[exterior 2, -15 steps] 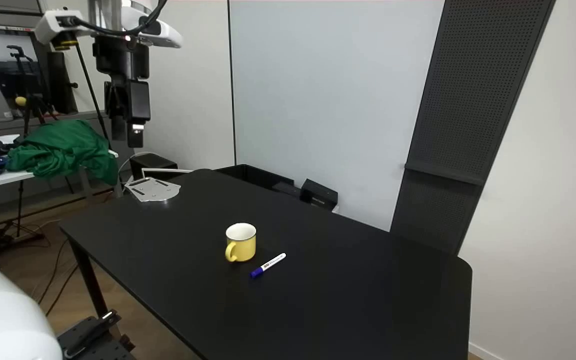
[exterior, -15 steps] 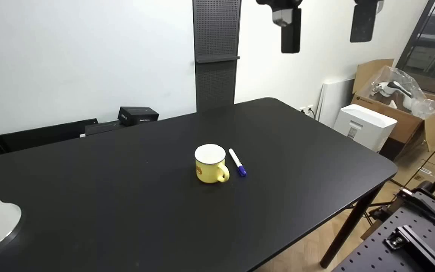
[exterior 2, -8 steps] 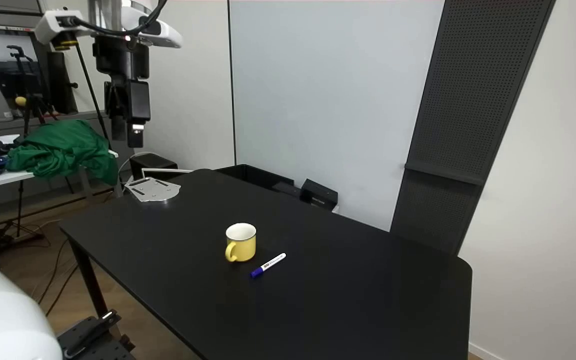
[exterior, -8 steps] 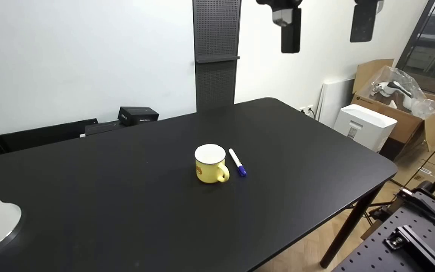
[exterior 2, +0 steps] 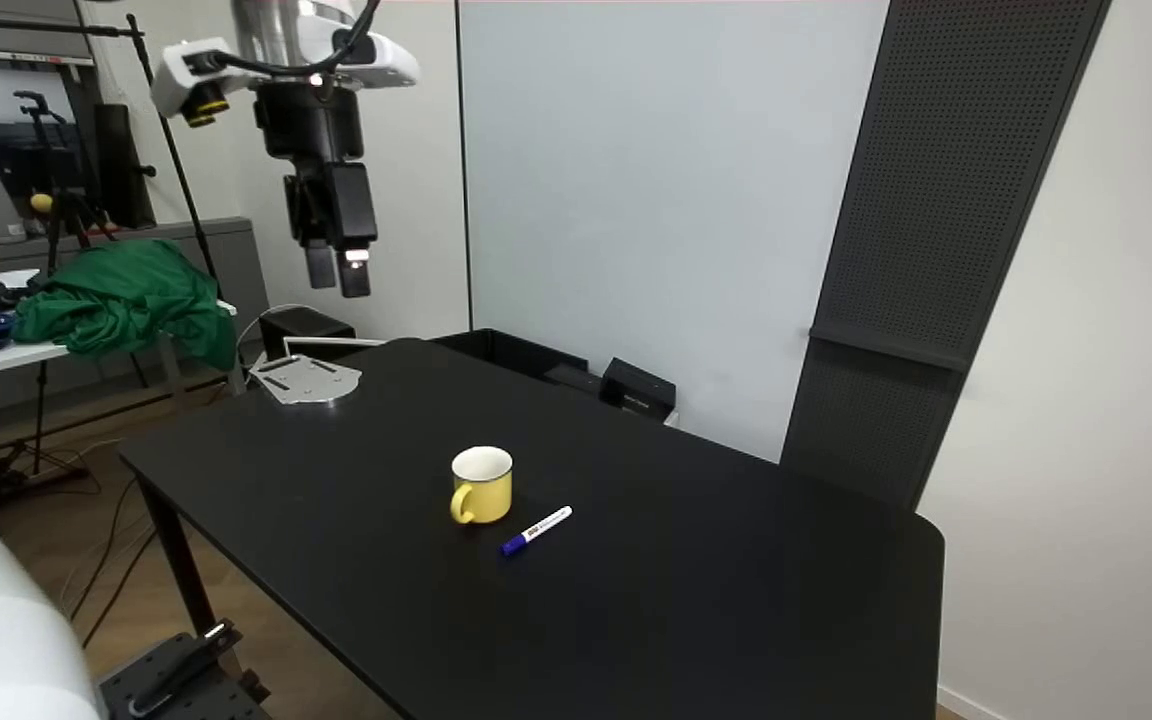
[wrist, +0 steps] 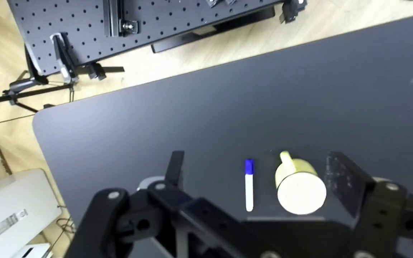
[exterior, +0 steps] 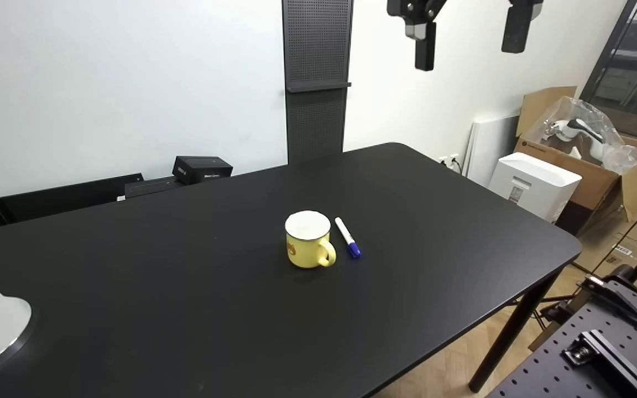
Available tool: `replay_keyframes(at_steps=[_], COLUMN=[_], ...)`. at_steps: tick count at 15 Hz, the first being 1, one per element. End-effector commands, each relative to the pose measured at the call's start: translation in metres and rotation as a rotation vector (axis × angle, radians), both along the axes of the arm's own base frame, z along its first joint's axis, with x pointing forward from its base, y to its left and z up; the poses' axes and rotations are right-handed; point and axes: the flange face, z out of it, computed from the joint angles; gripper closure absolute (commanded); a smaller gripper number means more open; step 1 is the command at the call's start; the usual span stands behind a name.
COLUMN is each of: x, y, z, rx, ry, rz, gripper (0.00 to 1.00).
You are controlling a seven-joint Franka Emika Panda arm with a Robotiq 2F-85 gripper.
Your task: Pick up the marker and put it in the cup
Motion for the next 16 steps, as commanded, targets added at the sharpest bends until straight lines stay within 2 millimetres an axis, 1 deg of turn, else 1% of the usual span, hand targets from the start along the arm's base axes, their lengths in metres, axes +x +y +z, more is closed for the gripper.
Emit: replay_keyframes(at_steps=[1, 4, 6, 8, 10, 12, 14, 16], x=[0.026, 0.054, 0.072, 0.092, 0.110, 0.124, 0.136, 0.142], y=[-0.048, -0.086, -0.102, -0.116, -0.128, -0.137, -0.141, -0.141], z=[-0.006, -0.017, -0.028, -0.042, -0.062, -0.089, -0.118, -0.148], rx=[-0.057, -0.044, 0.006, 0.081, 0.143, 0.181, 0.202, 0.206], ry=[-0.118, -0.191, -0.219, -0.233, -0.232, -0.206, -0.164, -0.114], rz=[-0.115, -0.172, -0.193, -0.219, -0.242, -0.266, -0.285, -0.295], gripper=[0.00, 0.00, 0.00, 0.00, 0.00, 0.00, 0.00, 0.00])
